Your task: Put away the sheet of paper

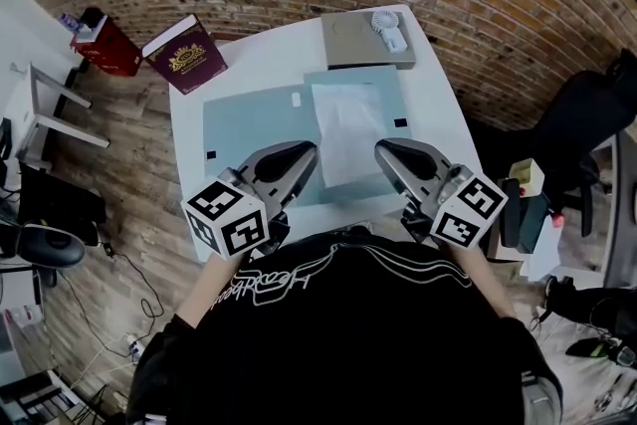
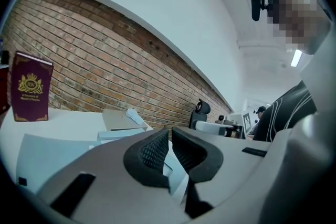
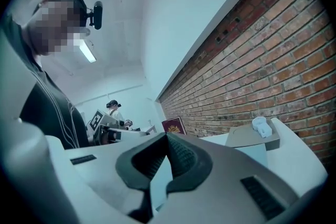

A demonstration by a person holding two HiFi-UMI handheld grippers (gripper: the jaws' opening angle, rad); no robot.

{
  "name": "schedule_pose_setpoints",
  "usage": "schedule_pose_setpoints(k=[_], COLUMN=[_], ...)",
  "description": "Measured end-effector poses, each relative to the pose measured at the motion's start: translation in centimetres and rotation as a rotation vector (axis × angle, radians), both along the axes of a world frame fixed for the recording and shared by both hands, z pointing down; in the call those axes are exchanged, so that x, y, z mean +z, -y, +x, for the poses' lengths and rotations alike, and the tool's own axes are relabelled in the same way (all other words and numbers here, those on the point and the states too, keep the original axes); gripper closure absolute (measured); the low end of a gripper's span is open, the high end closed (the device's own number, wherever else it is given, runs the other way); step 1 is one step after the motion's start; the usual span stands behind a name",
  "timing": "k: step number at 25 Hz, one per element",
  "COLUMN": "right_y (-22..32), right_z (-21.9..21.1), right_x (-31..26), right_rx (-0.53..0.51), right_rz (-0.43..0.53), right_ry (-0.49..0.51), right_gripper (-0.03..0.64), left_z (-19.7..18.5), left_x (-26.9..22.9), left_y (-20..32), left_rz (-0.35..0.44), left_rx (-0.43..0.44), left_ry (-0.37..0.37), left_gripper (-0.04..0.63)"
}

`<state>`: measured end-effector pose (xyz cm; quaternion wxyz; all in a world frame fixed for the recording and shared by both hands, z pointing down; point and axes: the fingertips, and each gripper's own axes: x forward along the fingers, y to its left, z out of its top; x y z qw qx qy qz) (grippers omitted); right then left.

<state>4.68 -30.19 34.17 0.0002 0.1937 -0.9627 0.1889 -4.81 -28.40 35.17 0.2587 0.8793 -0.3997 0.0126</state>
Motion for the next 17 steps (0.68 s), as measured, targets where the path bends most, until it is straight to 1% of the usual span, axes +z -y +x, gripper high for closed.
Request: schedule_pose_setpoints(k=[17], right_y=[1.1], right_z=[-0.5], right_x=[0.6], right_rx=[-0.025], right_rz=[-0.014], right_ry=[-0.001], right_gripper=[0.615], left_z=[-0.1], left_x=[0.5], left_y=[1.3], left_rz=[-0.022], left_rx=[-0.028], left_ry=[0.019], left_gripper=[0.552])
